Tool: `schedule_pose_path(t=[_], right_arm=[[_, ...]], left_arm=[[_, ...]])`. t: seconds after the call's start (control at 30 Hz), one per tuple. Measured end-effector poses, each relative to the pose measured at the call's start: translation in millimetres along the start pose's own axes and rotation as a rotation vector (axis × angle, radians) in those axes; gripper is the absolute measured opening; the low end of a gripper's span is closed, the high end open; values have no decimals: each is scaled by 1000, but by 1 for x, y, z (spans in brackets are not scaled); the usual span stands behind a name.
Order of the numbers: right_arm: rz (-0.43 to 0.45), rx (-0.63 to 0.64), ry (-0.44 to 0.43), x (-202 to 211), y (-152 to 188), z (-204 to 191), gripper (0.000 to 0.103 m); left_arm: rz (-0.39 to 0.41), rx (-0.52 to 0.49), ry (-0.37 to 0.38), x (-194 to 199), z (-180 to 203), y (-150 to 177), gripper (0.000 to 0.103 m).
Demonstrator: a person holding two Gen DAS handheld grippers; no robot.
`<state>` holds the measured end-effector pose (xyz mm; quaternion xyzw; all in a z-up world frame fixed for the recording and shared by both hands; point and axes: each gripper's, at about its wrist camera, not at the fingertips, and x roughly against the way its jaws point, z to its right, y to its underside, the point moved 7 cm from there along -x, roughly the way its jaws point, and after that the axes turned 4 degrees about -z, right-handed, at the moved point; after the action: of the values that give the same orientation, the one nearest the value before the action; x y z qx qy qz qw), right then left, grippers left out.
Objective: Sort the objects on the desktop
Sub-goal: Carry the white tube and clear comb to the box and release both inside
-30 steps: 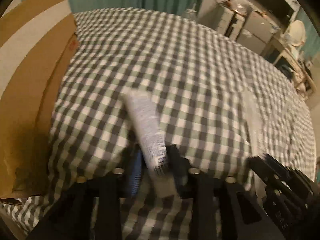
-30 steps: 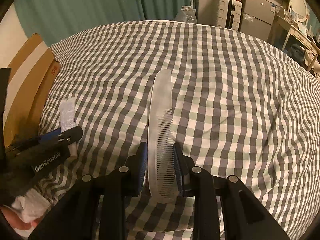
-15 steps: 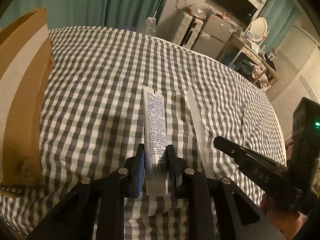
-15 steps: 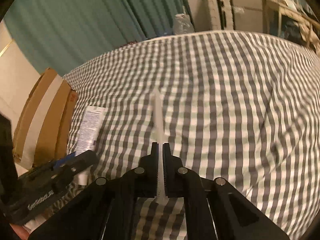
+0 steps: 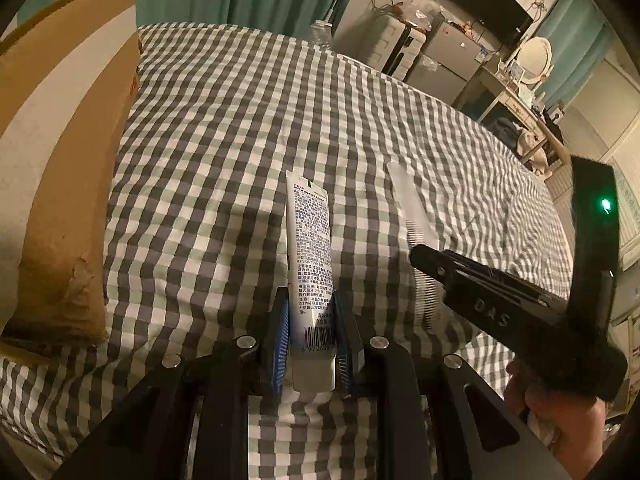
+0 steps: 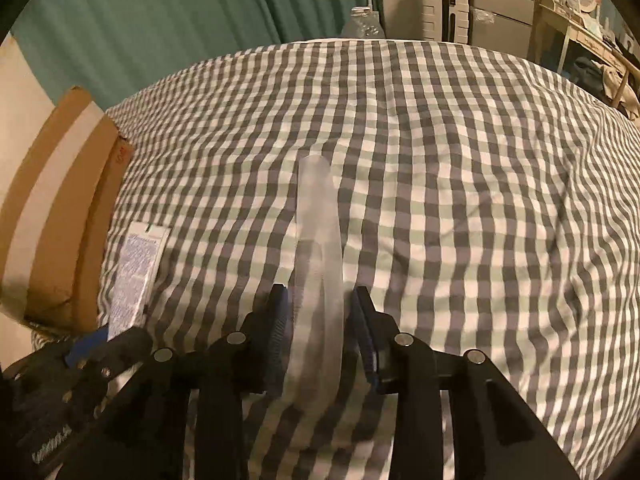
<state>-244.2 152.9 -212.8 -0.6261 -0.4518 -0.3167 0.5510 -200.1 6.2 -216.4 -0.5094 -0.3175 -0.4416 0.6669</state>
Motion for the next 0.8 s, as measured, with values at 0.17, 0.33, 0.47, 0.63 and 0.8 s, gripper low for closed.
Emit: schedule_pose_path(t=[0.17,0.33,0.47,0.63,0.8], right_arm=[[8,19,13,-5,2,5,25],[67,-30,-35,25,7,17,25],[147,-55,-103,69,8,11,25],[241,-52,-180,127,0,-24,25],[328,67,-219,178,-23,-99,25]], left_arm=[[-28,-4,-20,-10,-1,-1,21],[13,-29,-3,4,7,-6,21],[95,-55,36,41,23,-19,21],[216,-104,69,106,36,-53,21],[310,-136,71,186,12,-92,21]])
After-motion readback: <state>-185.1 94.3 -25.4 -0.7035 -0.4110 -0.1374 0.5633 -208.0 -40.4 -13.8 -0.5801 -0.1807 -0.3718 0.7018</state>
